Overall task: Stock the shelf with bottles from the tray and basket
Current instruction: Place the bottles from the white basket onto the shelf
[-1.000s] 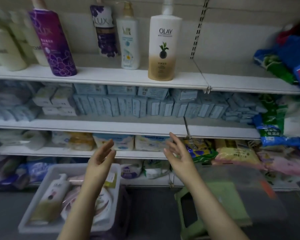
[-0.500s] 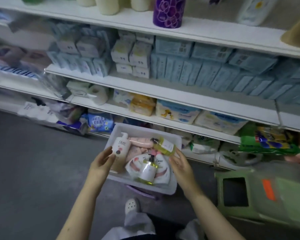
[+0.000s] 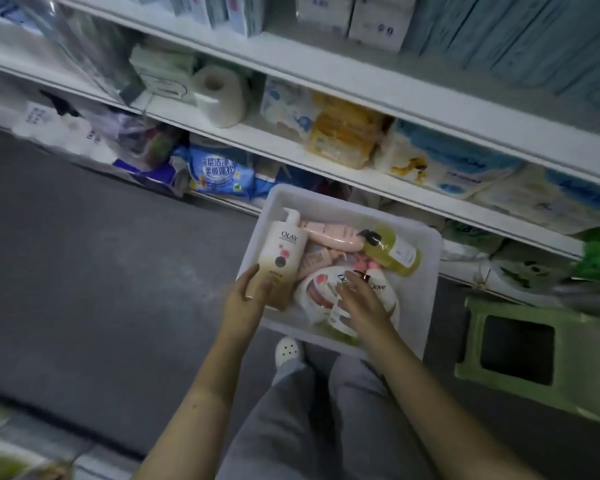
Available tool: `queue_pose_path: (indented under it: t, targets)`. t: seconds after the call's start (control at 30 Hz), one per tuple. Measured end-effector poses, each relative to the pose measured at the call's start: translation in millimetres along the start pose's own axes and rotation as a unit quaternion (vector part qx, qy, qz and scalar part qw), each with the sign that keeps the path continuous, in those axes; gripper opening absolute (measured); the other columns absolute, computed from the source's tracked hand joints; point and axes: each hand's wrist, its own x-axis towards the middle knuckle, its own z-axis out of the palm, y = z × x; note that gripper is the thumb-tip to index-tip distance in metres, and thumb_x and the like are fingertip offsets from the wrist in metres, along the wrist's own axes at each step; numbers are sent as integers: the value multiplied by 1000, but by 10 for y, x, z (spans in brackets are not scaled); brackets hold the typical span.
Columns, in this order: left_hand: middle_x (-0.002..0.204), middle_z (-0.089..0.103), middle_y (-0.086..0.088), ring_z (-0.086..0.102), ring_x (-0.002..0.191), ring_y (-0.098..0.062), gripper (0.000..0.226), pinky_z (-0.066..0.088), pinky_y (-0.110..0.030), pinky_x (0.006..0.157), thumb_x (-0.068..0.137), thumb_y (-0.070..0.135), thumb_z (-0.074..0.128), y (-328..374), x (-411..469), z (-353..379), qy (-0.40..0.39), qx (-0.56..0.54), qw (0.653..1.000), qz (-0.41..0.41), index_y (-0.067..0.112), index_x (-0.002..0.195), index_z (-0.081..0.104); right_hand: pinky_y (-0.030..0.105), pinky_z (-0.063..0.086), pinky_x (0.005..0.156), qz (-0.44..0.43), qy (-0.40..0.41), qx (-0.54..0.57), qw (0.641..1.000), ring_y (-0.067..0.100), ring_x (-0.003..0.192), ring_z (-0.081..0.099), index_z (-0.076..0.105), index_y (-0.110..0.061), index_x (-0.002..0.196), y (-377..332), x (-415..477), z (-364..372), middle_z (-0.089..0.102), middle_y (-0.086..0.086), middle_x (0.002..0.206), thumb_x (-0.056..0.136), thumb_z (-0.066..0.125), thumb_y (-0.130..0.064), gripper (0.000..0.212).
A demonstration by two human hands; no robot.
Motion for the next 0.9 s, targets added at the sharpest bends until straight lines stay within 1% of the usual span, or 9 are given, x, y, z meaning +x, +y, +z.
queue_pose_path:
  t: [0.1, 0.2, 0.27, 0.33, 0.43, 0.57, 0.73, 0.83, 0.9]
  targets:
    - [131, 57, -3, 56, 114, -16, 48, 44, -20, 85, 93, 28, 63, -232, 242, 52, 25, -7, 999, -20, 20, 139, 50, 32, 52, 87, 30, -24, 3, 999, 12, 109, 62, 56, -45, 115, 156, 405, 255, 61, -6, 127, 95, 59, -37, 22]
    - [127, 56, 4, 54, 115, -12, 45, 42, -24, 91, 96, 31, 58, -452, 409, 113, 43, -10, 999, -29, 20, 139, 51, 36, 49, 99, 36, -18, -10, 999, 10, 108, 58, 52, -39, 128, 191, 773, 461, 58, -9, 121, 96, 56, -39, 33]
    - [121, 57, 10, 56, 106, -3, 41, 45, -23, 93, 96, 32, 57, -559, 474, 122, 59, -3, 998, -24, 21, 135, 55, 36, 46, 103, 45, -17, -18, 999, 11, 112, 56, 49, -35, 133, 196, 989, 558, 57, -10, 119, 97, 54, -41, 37]
    - [118, 59, 14, 56, 102, 4, 37, 44, -13, 87, 97, 31, 57, -625, 519, 99, 69, -8, 997, -20, 22, 132, 58, 38, 45, 101, 60, -23, -11, 998, 12, 111, 56, 49, -32, 130, 191, 1176, 661, 59, -8, 117, 97, 52, -42, 34]
    - [125, 61, 12, 57, 110, 1, 35, 42, -7, 83, 96, 30, 57, -683, 565, 34, 66, -31, 997, -34, 22, 130, 60, 41, 51, 94, 72, -14, 11, 997, 20, 110, 63, 50, -24, 133, 177, 1424, 831, 65, 4, 122, 95, 57, -39, 42]
    - [123, 63, 10, 55, 104, 10, 34, 42, 0, 76, 96, 27, 58, -710, 602, -18, 63, -41, 997, -33, 19, 128, 63, 51, 57, 85, 66, -1, 4, 998, 28, 96, 71, 60, -18, 122, 163, 1621, 962, 73, 9, 107, 93, 61, -33, 33]
    - [118, 65, 9, 56, 97, 13, 32, 44, -1, 78, 95, 22, 59, -722, 637, -41, 59, -49, 997, -30, 15, 126, 65, 50, 56, 85, 112, 6, 68, 991, 32, 92, 70, 67, -6, 110, 121, 1669, 1068, 73, 16, 102, 90, 68, -25, 28]
    - [114, 62, 14, 55, 95, 15, 34, 44, -2, 77, 95, 23, 59, -711, 624, -24, 45, -40, 998, -28, 18, 128, 63, 52, 56, 81, 119, 11, 69, 990, 32, 83, 70, 65, -3, 115, 92, 1685, 1114, 73, 17, 97, 87, 71, -17, 33]
    - [115, 63, 11, 57, 91, 16, 35, 45, -2, 74, 95, 22, 59, -694, 612, -2, 33, -45, 998, -34, 17, 130, 61, 50, 57, 77, 110, 8, 76, 991, 30, 86, 71, 61, -3, 117, 81, 1675, 1133, 71, 17, 106, 86, 71, -12, 33]
